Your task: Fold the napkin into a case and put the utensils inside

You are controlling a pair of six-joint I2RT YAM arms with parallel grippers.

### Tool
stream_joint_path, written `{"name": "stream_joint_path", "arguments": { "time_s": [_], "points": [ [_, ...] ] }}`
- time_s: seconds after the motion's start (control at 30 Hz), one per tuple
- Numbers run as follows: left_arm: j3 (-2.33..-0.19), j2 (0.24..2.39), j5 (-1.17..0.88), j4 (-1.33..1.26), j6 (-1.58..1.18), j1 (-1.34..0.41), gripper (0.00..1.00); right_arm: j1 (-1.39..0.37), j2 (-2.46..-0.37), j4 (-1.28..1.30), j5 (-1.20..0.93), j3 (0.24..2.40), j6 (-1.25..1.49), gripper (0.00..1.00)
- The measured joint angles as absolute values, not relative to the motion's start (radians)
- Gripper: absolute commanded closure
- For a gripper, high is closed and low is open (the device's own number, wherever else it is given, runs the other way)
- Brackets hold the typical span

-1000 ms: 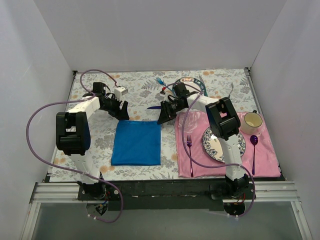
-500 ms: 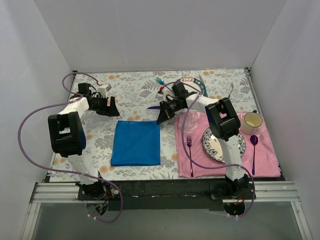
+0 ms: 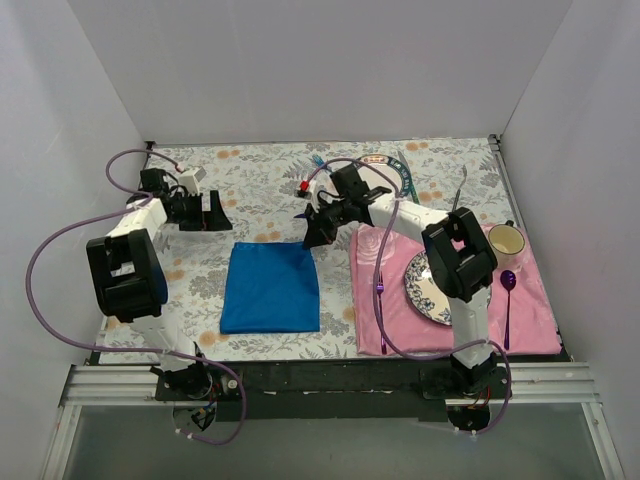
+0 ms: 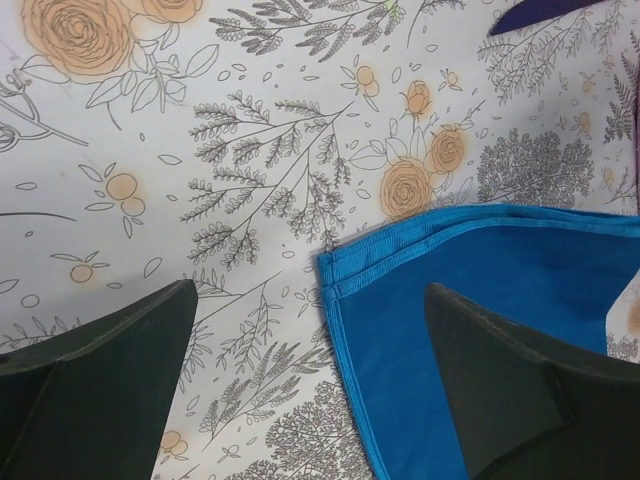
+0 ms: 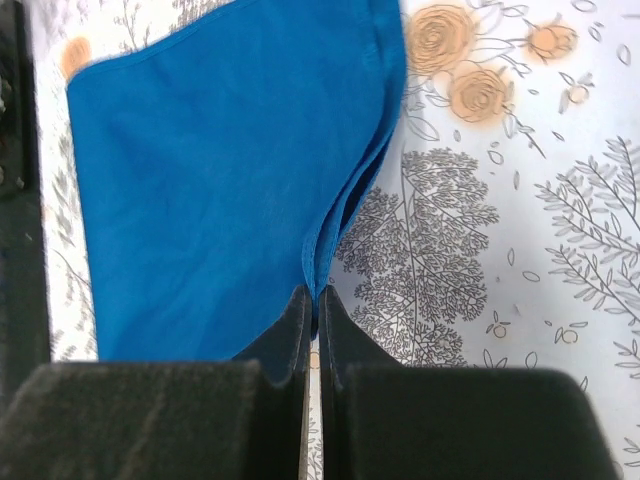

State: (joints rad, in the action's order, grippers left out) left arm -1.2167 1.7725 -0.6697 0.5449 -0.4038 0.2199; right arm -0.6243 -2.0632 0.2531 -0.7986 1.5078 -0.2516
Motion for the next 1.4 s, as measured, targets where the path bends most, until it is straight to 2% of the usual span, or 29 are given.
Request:
{"name": "stream_joint_path", "arguments": {
  "time_s": [0.87, 1.07, 1.4],
  "points": [
    [-1.137, 1.663, -0.669, 0.561, -0.410, 0.275, 0.02, -0.859, -1.777, 0.201, -0.709, 1.126, -1.066, 0.99],
    [-1.081, 1.609, -0.674, 0.576, -0.388, 0.278, 0.05, -0.888, -1.726, 0.183, -0.714, 1.048, -1.240, 0.99],
    [-1.039, 1.566, -0.680, 0.574, -0.392, 0.279, 0.04, -0.933, -1.624, 0.226, -0.776, 1.023, -1.441, 0.99]
  ]
}}
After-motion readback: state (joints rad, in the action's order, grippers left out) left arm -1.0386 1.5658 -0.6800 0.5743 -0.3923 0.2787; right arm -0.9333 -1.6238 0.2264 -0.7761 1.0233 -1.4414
